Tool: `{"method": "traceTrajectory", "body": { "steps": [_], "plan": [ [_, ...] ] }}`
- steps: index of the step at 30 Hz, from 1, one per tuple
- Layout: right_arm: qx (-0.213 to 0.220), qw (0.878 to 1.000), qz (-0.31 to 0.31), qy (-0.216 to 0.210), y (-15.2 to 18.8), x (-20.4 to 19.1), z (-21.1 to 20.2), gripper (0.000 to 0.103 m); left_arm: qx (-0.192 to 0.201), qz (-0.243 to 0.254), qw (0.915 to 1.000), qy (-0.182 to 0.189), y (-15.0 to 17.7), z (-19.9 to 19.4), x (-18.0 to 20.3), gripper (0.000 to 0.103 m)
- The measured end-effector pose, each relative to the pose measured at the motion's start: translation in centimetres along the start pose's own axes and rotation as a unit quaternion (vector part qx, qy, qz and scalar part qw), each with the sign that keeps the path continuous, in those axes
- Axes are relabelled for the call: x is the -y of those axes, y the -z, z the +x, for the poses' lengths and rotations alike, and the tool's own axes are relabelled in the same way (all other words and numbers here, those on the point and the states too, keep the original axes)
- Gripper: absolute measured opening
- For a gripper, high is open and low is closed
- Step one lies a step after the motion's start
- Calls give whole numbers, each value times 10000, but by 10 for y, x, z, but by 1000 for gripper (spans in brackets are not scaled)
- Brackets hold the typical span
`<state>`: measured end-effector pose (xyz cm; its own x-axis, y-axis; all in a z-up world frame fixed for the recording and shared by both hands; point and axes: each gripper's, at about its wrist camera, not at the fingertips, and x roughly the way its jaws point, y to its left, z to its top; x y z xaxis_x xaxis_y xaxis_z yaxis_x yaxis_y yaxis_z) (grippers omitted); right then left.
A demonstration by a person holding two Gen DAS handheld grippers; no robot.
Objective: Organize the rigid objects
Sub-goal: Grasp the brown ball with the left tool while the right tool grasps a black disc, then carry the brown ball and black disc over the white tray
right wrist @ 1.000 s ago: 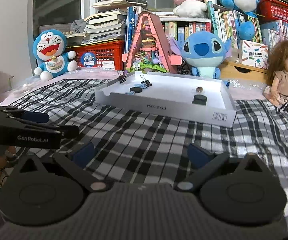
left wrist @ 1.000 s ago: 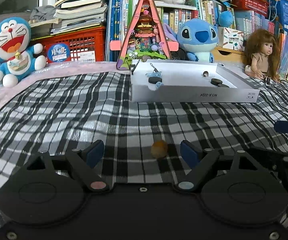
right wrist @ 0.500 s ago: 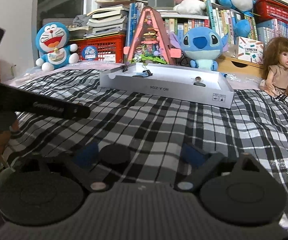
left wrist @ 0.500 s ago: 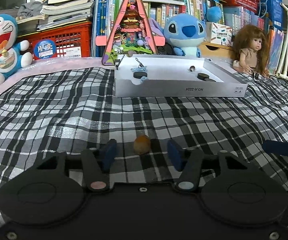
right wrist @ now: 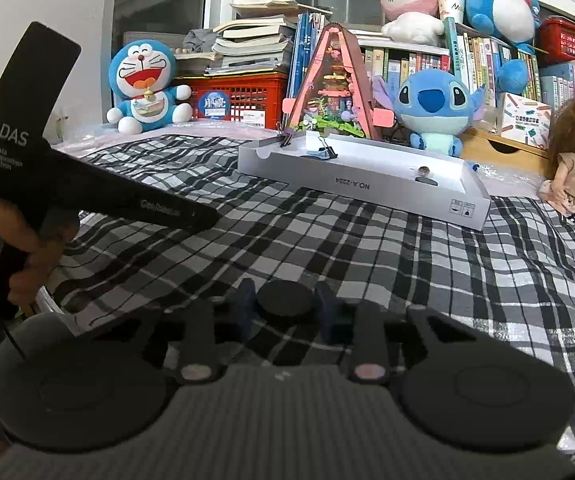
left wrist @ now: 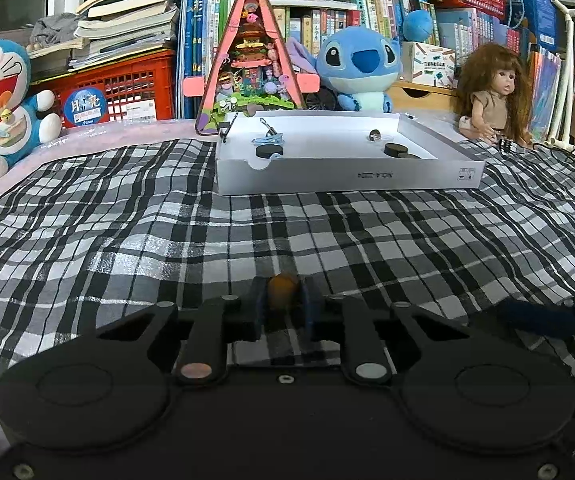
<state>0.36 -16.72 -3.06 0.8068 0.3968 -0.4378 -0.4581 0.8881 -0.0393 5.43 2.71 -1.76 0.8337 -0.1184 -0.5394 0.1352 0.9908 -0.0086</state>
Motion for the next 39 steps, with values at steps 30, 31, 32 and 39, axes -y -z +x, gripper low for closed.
{"method": "traceTrajectory", "body": {
  "steps": [30,31,32,39],
  "plan": [
    [134,9942,824,685,-46,52,13,37,50,-9,9998,188,-51,2,30,18],
    [137,9939,841,701,-48,54,14,37,48,-3,9998,198,-55,4,31,18],
    [140,9936,860,712,-51,57,14,37,48,1,9998,201,-58,6,31,18],
    [94,9912,1118,706,-71,77,28,37,20,64,9997,224,-84,25,37,18]
  ]
}}
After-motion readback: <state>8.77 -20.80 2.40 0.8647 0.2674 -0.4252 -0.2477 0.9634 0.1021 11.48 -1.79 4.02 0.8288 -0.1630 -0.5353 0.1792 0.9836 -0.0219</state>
